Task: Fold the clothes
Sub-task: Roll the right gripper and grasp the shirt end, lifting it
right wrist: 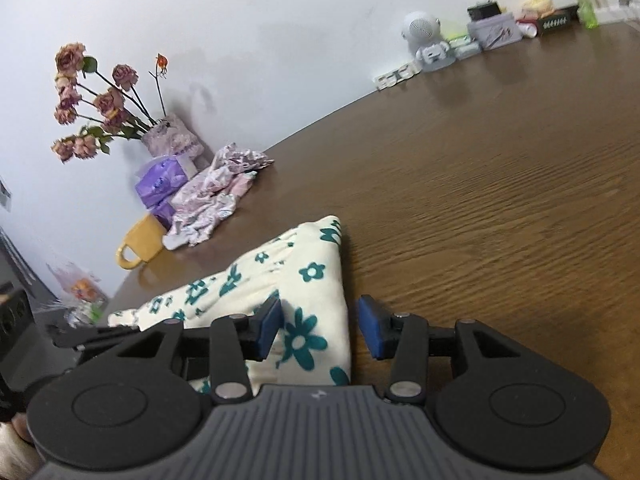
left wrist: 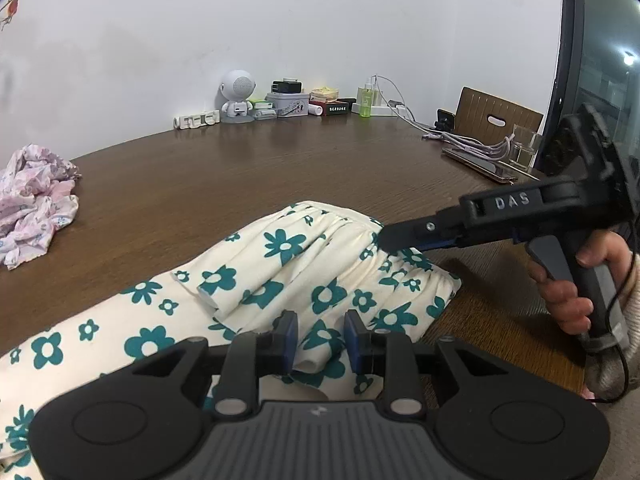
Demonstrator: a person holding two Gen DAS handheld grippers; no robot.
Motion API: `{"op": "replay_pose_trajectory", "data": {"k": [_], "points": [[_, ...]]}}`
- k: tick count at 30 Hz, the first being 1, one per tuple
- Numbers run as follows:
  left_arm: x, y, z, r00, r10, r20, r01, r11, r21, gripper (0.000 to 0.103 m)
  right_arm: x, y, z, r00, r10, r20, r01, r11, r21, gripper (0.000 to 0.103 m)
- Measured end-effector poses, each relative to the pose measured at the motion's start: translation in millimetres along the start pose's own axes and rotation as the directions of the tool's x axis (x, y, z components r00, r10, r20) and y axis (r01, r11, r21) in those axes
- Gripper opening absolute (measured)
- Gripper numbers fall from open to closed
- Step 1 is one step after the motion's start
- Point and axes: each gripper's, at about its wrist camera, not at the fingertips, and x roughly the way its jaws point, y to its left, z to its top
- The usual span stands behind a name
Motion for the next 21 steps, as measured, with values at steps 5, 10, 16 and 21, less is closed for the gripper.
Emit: {"op": "replay_pose_trajectory", "data": {"k": [5,10,16,21], "points": [[-0.5,1.3,-1.1,1.0,-0.008,0.003,0.008,1.0,-0.014,0.025,13.4,-14.1,10.9,0.995,0.096,-0.036,-0.093,0.992,0.081,0.04],[-0.8,0.4,-2.1,1.0,-0.014,0.004,0.014,1.0,-0.019,0.025,22.5,-19.3,15.8,0.988,0.147,-0.055,-0.14,0.984,0.113,0.038],[-1.1,-2.0,-4.3,1.0,-0.014,0.012,0.015,1.0,-0.019,0.025,25.5,-20.4,14.5,0.984,0.166,-0.059,-0.154,0.973,0.172,0.029],[-1.6,-0.6,-6.0,1.0,-0.019,0.016,0.02,0.999,-0.028,0.025,26.4,-29.3,14.9,0.978,0.201,-0.05,-0.182,0.95,0.254,0.028]]}}
